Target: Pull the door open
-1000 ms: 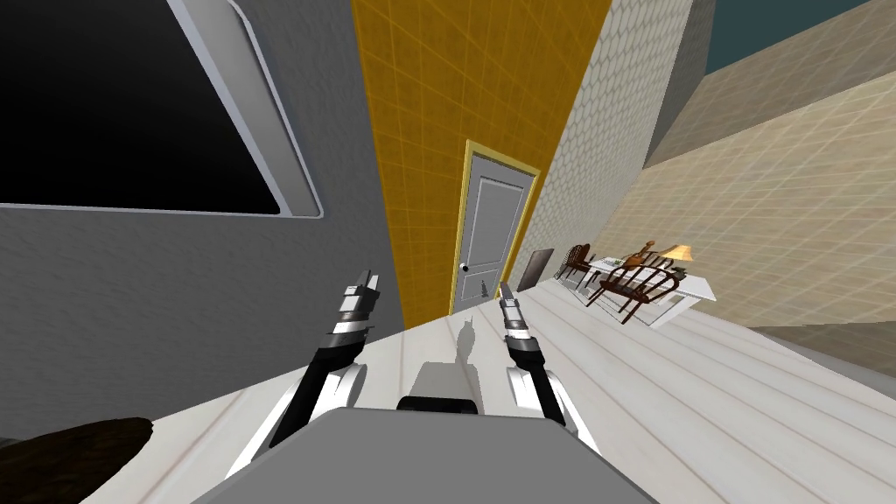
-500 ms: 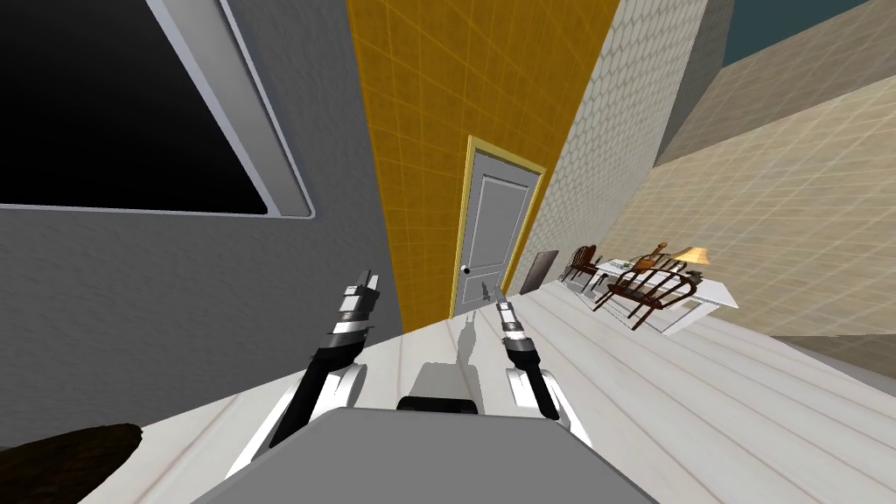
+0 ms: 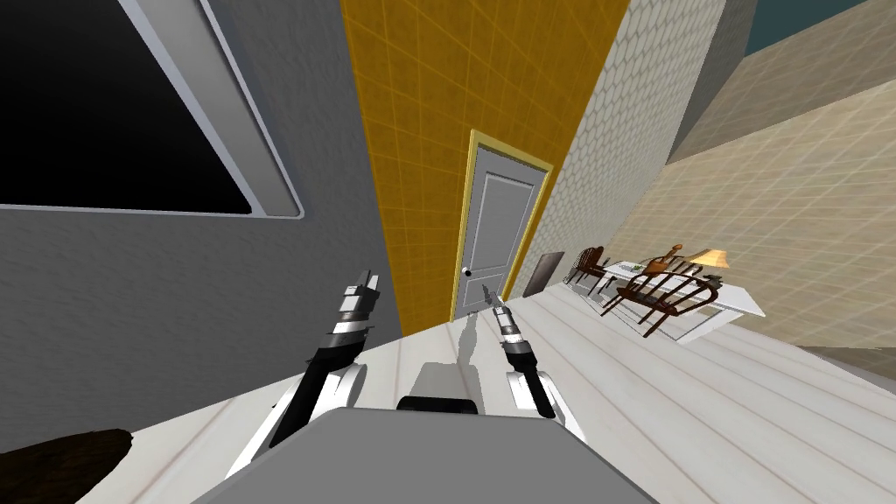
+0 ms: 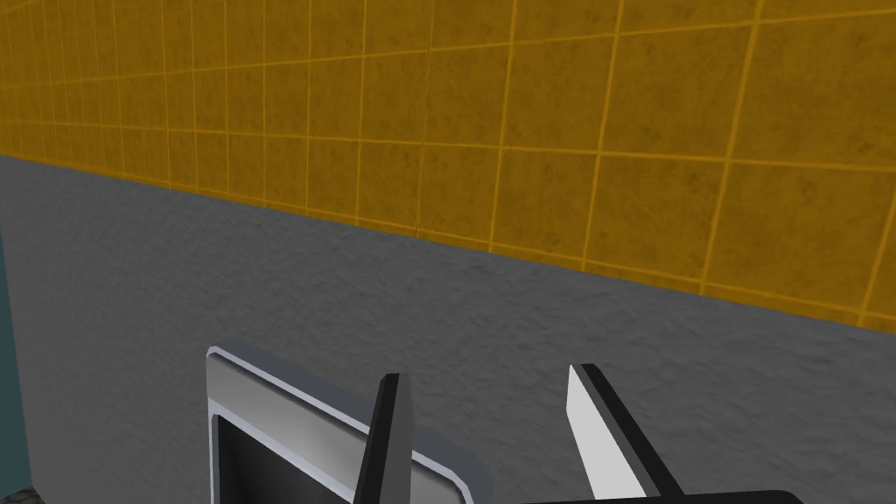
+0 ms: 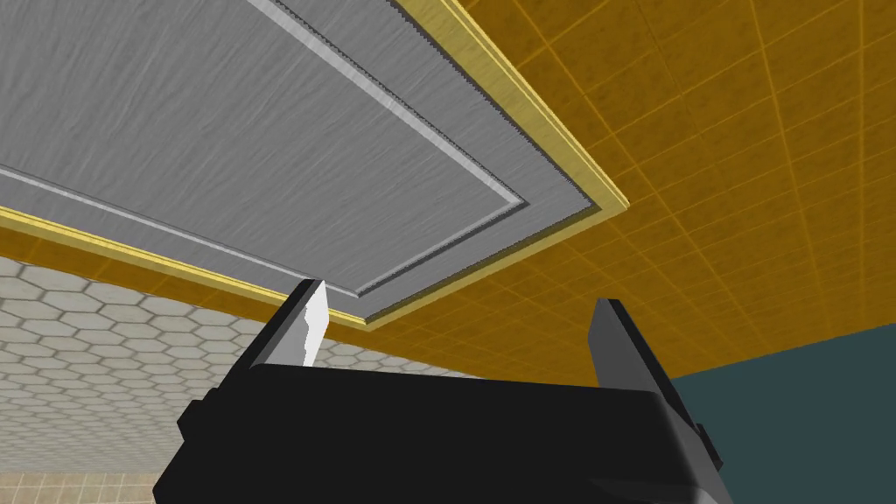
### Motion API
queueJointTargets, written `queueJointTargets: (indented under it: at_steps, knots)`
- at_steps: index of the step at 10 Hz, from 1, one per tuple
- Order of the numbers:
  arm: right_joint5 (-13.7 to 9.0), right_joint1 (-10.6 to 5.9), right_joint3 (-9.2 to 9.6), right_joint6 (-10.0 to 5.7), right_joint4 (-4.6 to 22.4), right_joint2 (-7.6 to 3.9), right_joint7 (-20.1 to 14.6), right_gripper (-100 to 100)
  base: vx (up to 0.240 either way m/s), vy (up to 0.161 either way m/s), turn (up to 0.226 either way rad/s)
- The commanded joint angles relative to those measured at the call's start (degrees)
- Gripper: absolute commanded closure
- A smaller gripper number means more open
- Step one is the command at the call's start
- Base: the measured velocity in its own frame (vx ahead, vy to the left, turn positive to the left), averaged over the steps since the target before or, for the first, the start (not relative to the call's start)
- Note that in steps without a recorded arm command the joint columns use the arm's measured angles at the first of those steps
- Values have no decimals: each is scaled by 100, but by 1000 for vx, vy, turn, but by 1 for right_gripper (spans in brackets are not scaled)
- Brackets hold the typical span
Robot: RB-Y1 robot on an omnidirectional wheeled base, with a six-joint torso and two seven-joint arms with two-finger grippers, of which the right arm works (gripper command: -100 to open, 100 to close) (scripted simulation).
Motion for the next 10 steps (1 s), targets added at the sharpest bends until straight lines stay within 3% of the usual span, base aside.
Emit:
queueJointTargets:
  at_steps: [1,10]
  knots:
    - [55,-109,-36,-72,277,-46,188,-100,99,-12,31]
    - [367,-541,-216,-580,1755,-252,1204,-100,100,-20,32]
